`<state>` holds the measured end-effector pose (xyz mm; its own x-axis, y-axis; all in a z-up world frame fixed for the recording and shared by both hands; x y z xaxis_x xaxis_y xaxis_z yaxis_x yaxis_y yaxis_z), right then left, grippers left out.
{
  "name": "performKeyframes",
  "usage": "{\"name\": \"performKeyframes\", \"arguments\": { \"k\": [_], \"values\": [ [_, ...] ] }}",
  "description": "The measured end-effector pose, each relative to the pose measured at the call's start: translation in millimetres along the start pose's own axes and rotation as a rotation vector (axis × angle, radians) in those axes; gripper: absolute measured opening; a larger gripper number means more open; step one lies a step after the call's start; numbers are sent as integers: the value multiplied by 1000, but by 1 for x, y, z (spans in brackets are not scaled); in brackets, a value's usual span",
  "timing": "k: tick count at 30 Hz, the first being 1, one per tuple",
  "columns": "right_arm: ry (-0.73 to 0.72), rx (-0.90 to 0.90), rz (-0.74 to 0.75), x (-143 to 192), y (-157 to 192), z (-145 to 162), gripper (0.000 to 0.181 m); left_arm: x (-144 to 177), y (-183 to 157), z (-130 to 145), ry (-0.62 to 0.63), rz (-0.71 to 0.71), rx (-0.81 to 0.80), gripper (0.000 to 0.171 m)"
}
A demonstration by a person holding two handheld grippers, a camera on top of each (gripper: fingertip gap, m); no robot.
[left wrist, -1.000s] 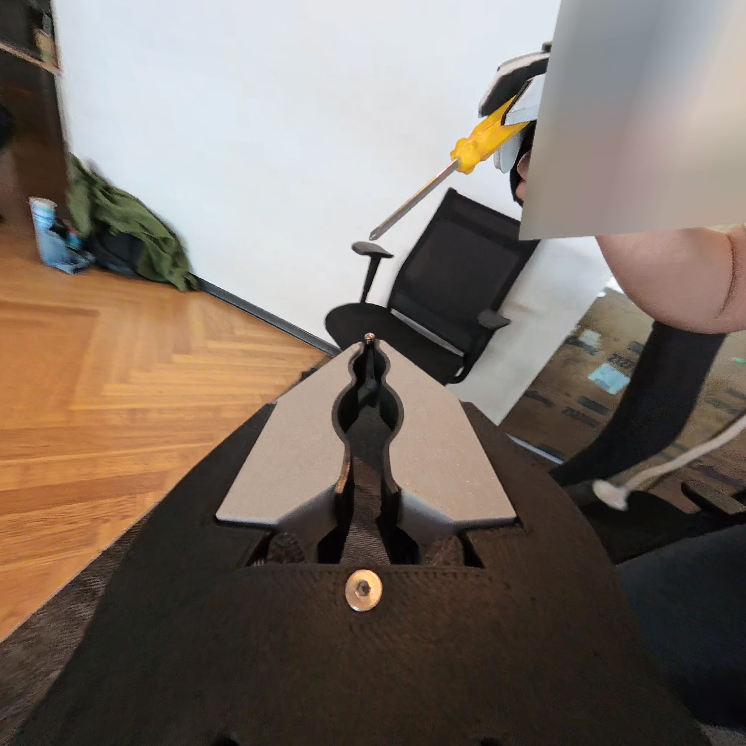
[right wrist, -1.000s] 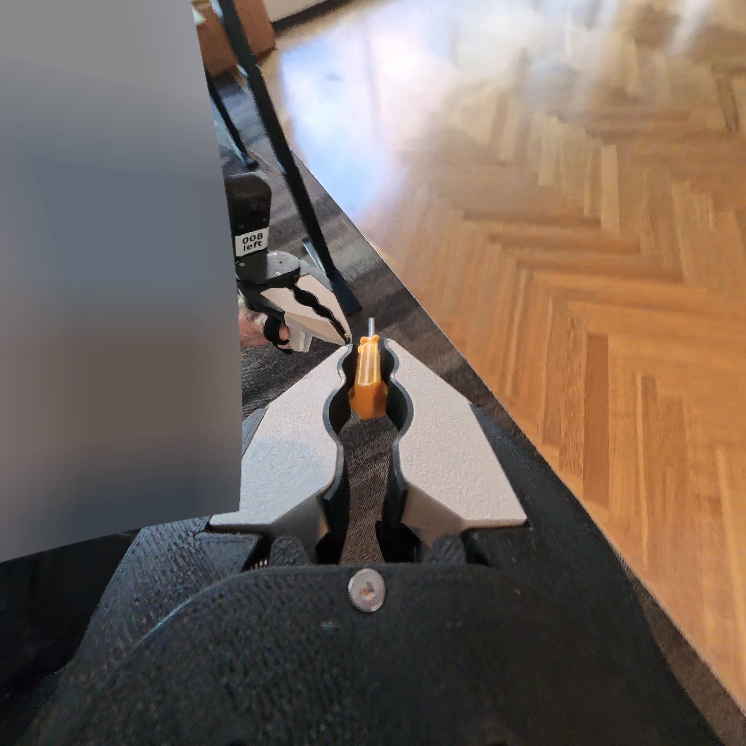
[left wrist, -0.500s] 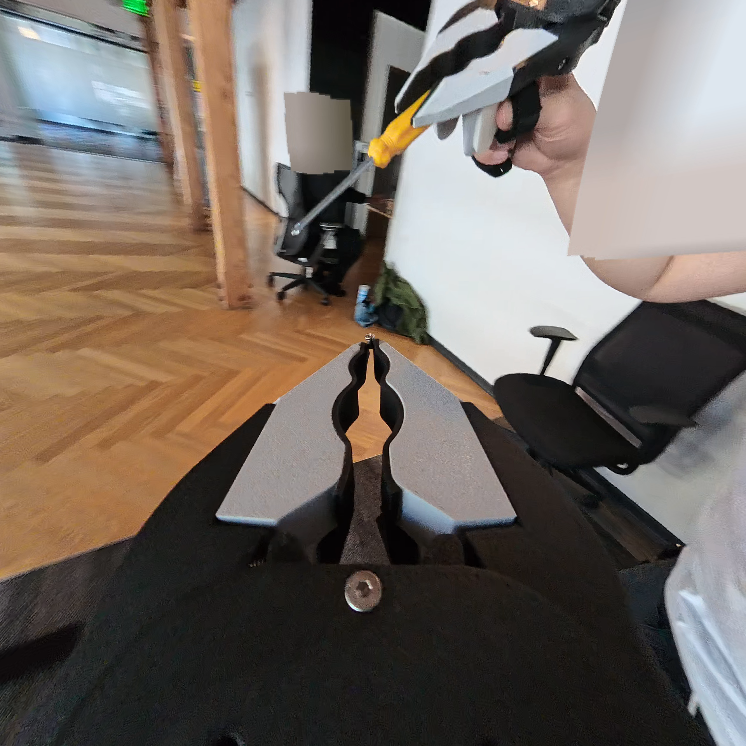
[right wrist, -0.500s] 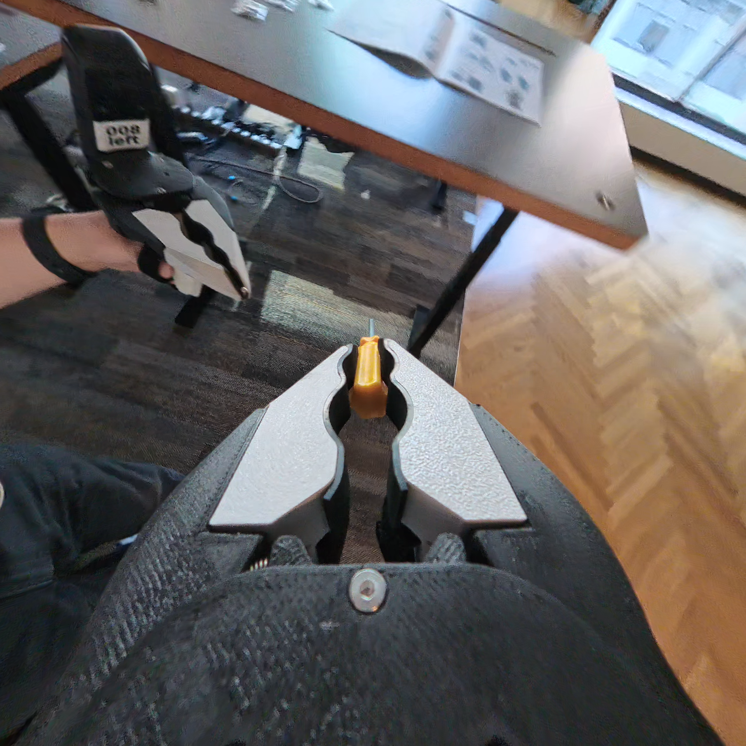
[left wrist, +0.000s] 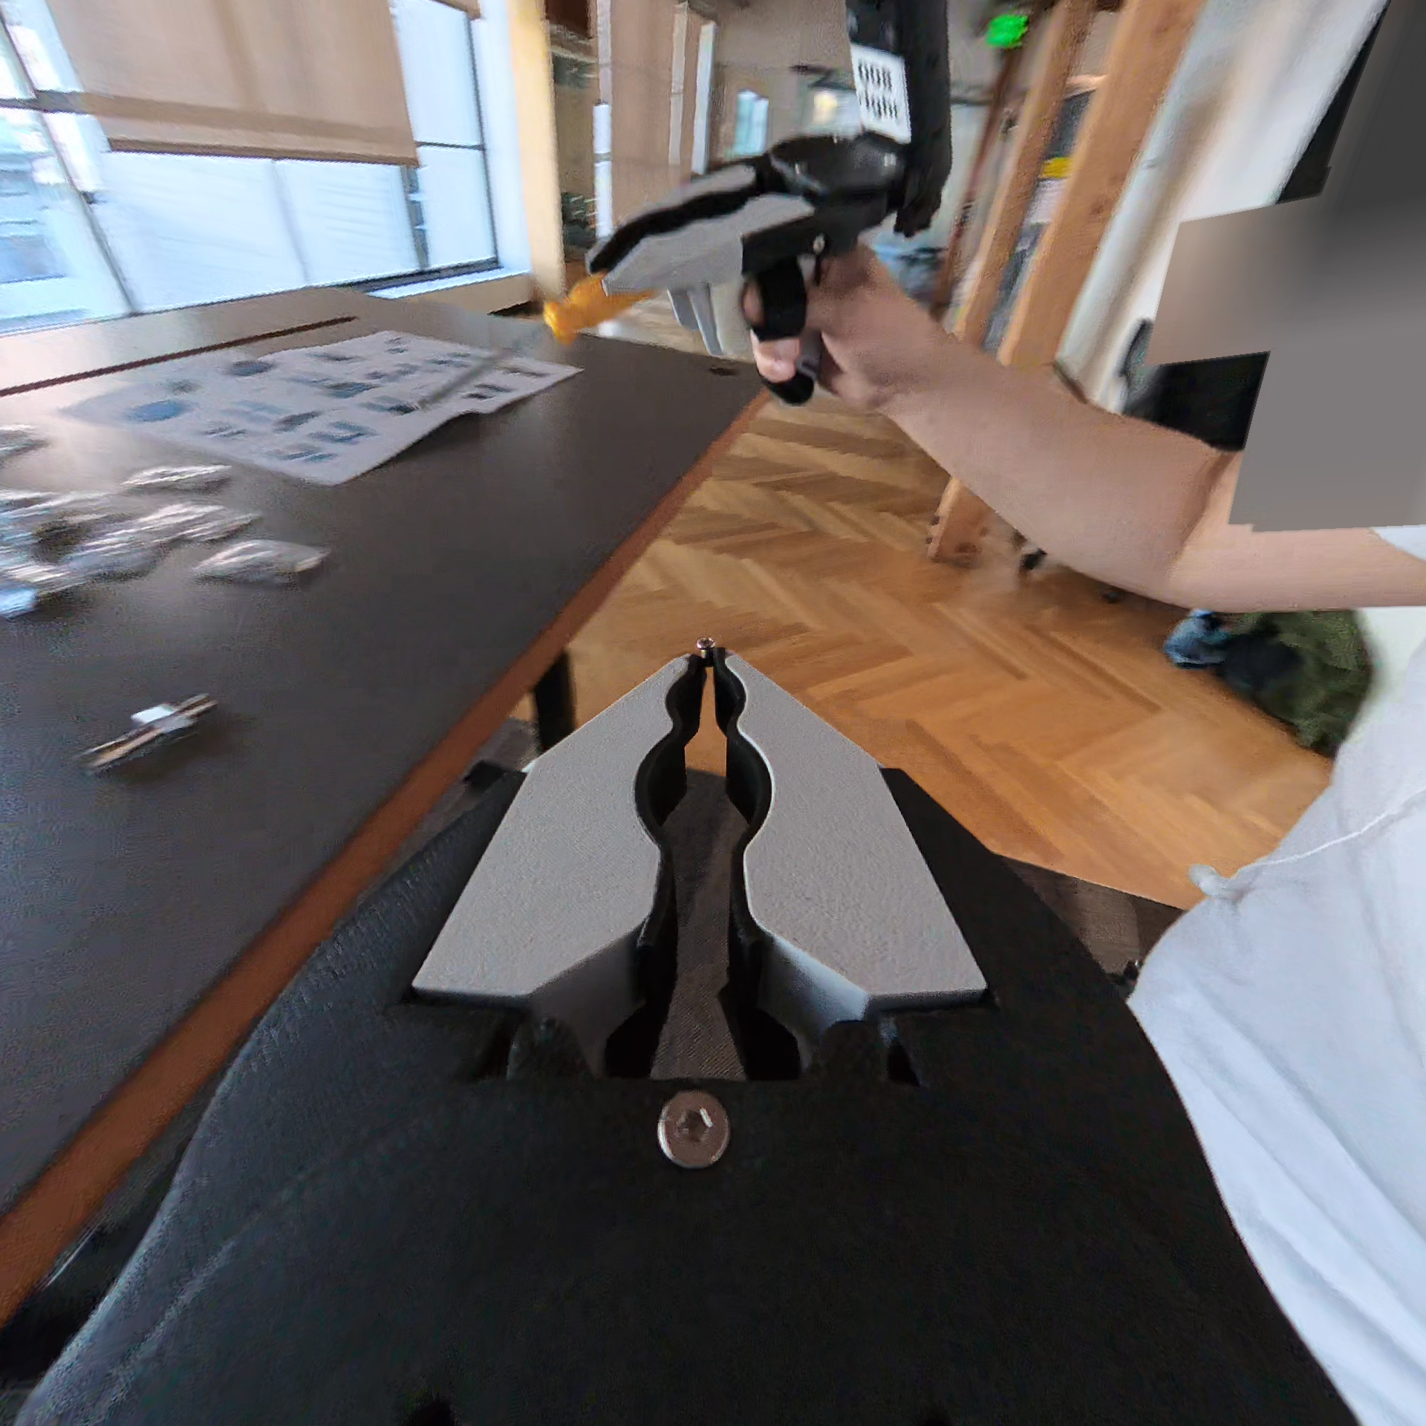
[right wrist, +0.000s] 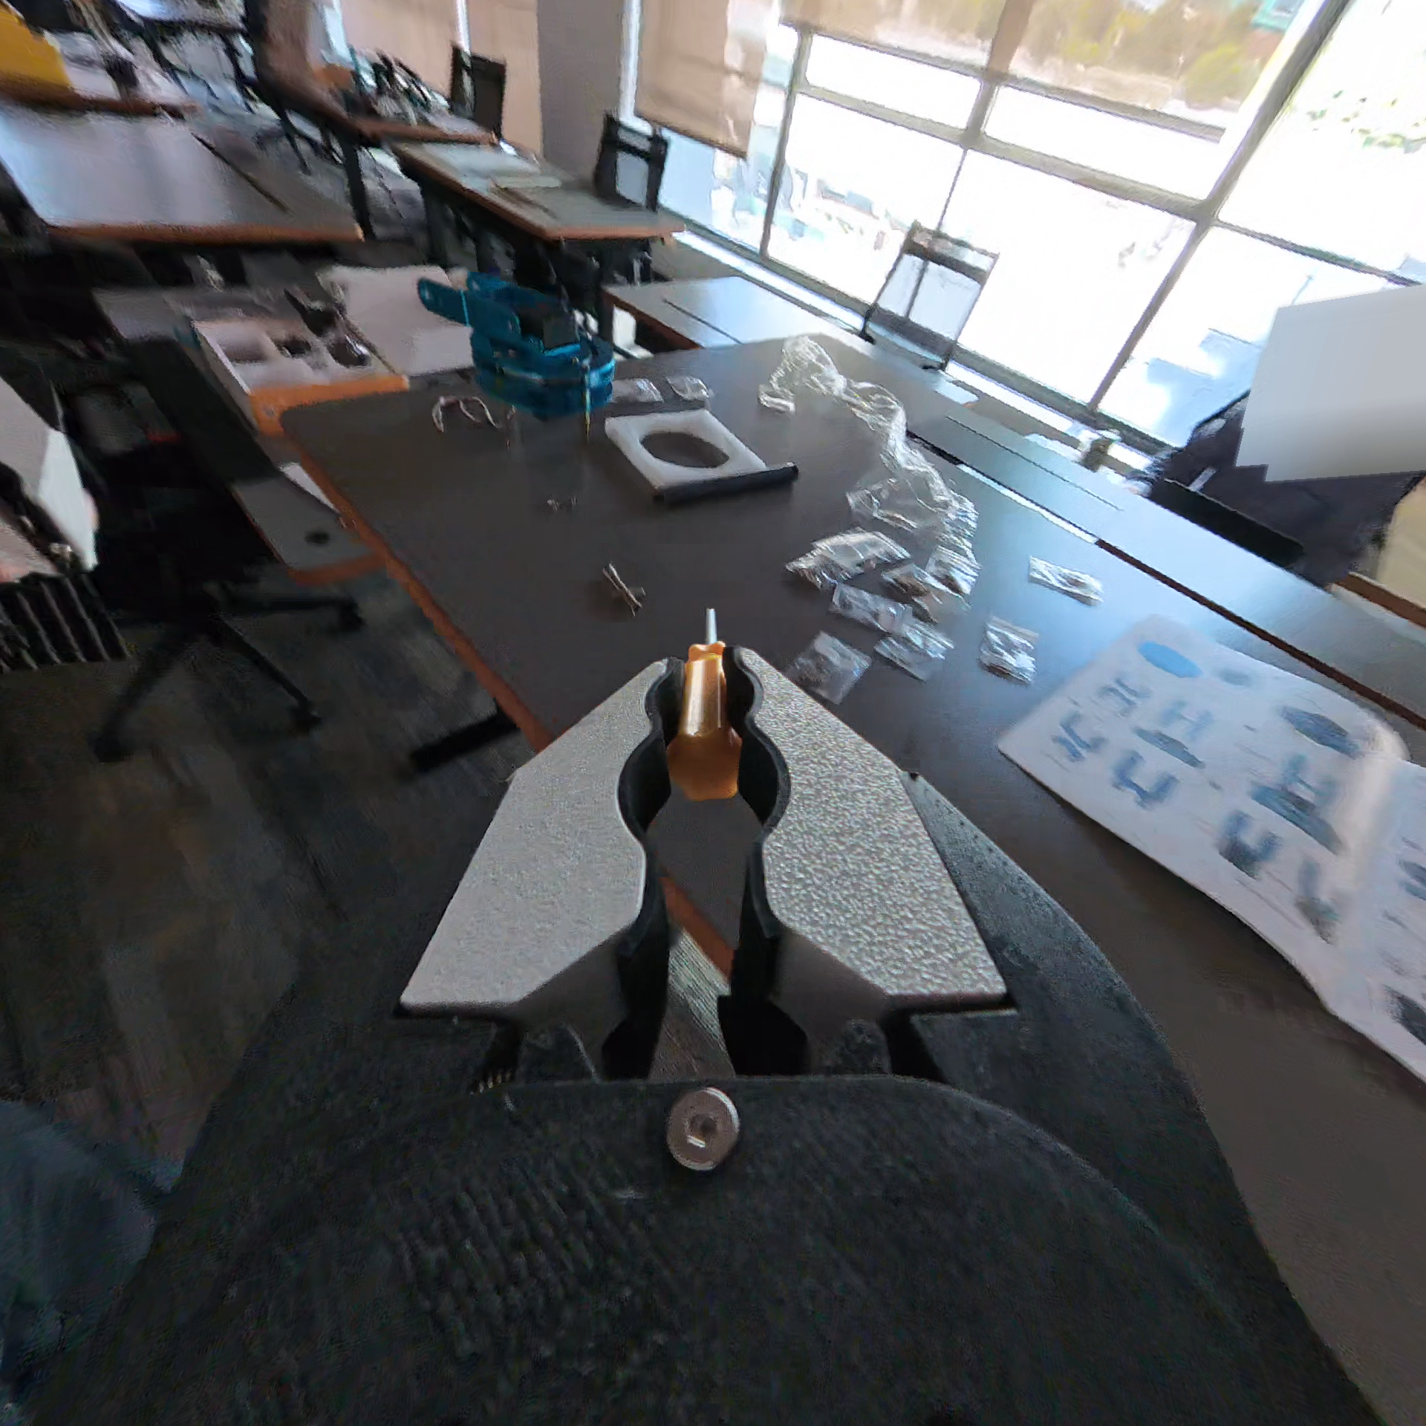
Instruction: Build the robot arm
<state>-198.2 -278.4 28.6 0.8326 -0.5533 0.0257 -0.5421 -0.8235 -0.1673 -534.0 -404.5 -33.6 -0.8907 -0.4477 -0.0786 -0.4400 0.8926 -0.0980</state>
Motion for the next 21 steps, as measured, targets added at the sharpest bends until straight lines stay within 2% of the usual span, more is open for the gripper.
{"name": "performKeyframes", "arguments": {
  "k": [2,5,7,10,13,15,18,19,21],
  "values": [
    [-45,-76,-43,-41,-11,30,10,21,25,-8,31,-107,-41,1],
    [-65,-199,-91,-83,-22,75,10,48,64,-9,61,-259,-44,1],
    [-24,-231,-112,-101,-26,98,10,62,85,-9,20,-326,-6,1],
    [57,-198,-140,-116,-34,115,10,78,107,-6,-15,-448,10,1],
    [110,-218,-197,-125,-45,123,10,89,117,-6,-15,-567,-12,1],
    [200,-227,-263,-130,-52,129,13,96,121,-5,-35,-625,-4,1],
    [306,-178,-271,-142,-58,124,54,109,133,-4,-59,-702,17,1],
    [290,-155,-286,-152,-56,111,55,115,138,-4,-59,-724,23,1],
    [166,-95,-362,-190,-40,72,75,126,152,-3,-58,-758,21,1]
  ]
}}
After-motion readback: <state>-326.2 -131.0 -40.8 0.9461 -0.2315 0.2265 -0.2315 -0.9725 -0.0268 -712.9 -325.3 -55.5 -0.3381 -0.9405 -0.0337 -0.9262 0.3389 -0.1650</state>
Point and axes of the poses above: each gripper's, where its closed fingertips meet, x back along the fingers, z out of its underside, y = z × x across the jaws, the point moved 10 cm from there along x, back along the fingers, and after that the axes turned 14 degrees about -y, right-handed, at the moved point
